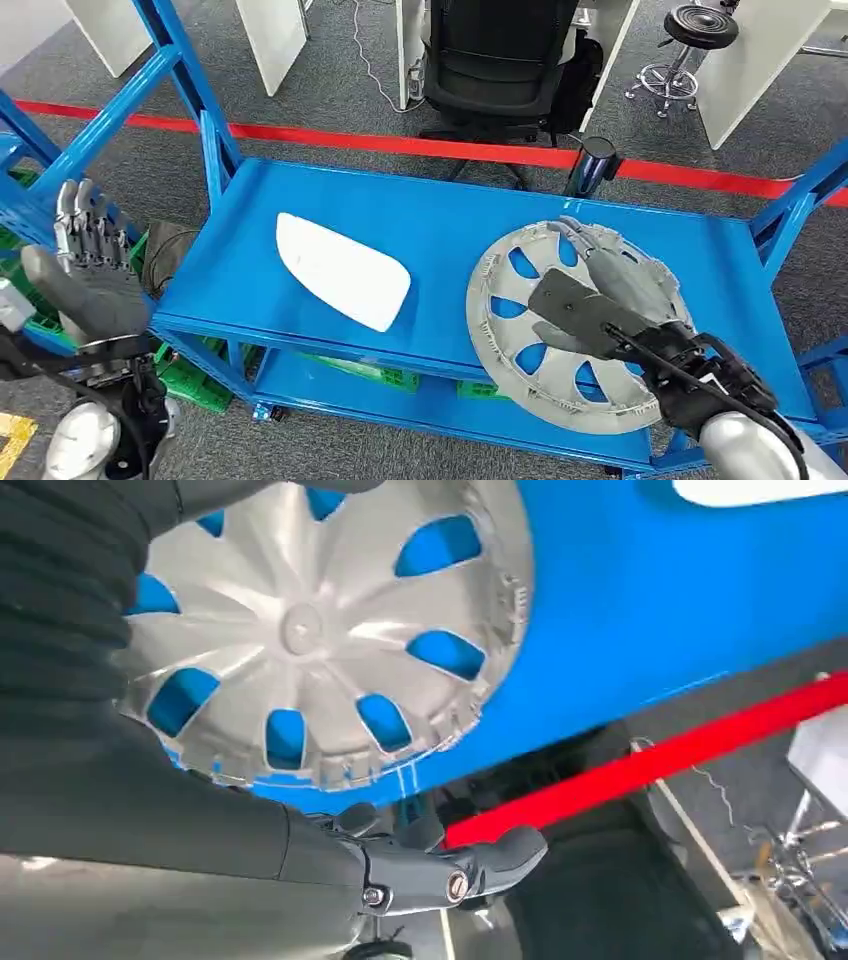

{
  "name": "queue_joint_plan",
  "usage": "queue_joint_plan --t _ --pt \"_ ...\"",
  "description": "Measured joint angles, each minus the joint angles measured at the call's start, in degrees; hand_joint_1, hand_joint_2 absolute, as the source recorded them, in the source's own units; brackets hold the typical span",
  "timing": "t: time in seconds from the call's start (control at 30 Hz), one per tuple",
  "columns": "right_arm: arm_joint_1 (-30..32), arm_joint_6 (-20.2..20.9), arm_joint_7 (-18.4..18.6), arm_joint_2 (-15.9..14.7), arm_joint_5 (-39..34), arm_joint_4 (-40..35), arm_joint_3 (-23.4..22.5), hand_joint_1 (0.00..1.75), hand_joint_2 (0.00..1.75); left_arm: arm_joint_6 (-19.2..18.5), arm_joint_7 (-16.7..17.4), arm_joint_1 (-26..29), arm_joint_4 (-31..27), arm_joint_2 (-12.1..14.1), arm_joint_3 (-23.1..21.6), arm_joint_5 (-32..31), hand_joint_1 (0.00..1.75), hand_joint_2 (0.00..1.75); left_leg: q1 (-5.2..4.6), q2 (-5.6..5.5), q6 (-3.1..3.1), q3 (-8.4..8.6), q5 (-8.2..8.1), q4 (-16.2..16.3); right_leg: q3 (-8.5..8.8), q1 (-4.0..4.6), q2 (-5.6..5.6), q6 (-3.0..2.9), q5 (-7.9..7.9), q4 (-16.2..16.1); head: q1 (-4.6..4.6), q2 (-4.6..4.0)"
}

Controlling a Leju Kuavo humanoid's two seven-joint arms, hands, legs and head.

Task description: Take the parts from the cabinet and place them on the table.

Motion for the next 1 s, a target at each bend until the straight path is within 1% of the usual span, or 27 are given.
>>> queue_joint_plan --t 0.17,0.27,0.4,0.5,0.7,0.8,0.9,1.0 --pt "-0.15 -0.89 0.0 0.74 0.35 0.0 1.77 0.0 1.75 -0.13 0.79 0.0 0.0 0.02 -0.02 -0.66 0.0 0.0 0.0 0.0 0.0 0.0 0.0 0.0 0.0 0.0 0.0 0.0 0.0 -0.01 0.11 0.0" --pt "0.51 -2.25 -0.15 1.36 0.81 0.0 2.75 0.0 1.75 -0.44 2.67 0.01 0.0 0.13 -0.09 -3.06 0.0 0.0 0.01 0.0 0.0 0.01 0.0 0.01 0.0 0.01 0.0 0.0 0.0 -0.02 0.24 0.0" --pt "2.57 -3.28 -0.39 1.86 2.21 0.0 3.36 0.0 1.75 0.04 6.31 0.06 -0.07 0.2 -0.37 -11.03 0.0 0.0 0.0 0.0 0.0 0.0 0.0 0.02 0.0 0.0 0.0 0.0 0.0 -0.02 0.33 0.0" --pt "3.53 -3.91 -0.57 2.08 3.06 0.0 3.56 0.0 1.75 0.24 7.76 0.08 -0.26 0.22 -0.52 -14.3 0.0 0.0 0.0 0.01 0.0 0.01 0.0 0.03 0.01 -0.01 0.01 0.0 0.0 -0.03 0.39 0.0" --pt "8.38 -5.18 -1.22 2.82 6.16 0.0 3.56 0.0 1.75 0.15 8.92 0.69 -0.55 0.26 -1.36 -15.93 0.0 0.0 0.0 -0.02 0.0 0.01 0.0 0.03 0.03 0.0 -0.01 0.0 0.0 -0.06 0.55 0.0" --pt "11.68 -4.98 -1.2 3.28 8.04 -0.02 3.23 0.0 1.75 -0.37 9.68 0.9 -0.68 0.26 -1.57 -16.09 0.0 0.0 0.01 -0.06 0.0 0.0 0.0 0.03 0.05 0.0 -0.07 0.0 0.0 -0.11 0.61 0.0" --pt "14.99 -4.96 -0.79 4.0 9.73 0.18 3.21 0.0 1.75 -1.09 9.64 0.89 -0.66 0.26 -1.64 -15.5 0.0 0.0 0.0 -0.05 0.0 0.0 -0.01 0.03 0.04 0.0 -0.07 0.0 0.0 -0.1 0.63 0.0" --pt "16.79 -5.25 -0.55 4.57 11.97 0.68 3.21 0.0 1.75 -1.27 9.53 0.69 -0.66 0.24 -1.71 -14.88 0.0 0.0 0.0 -0.03 0.0 0.01 -0.01 0.03 0.04 0.0 -0.01 0.0 0.0 -0.11 0.61 0.0"
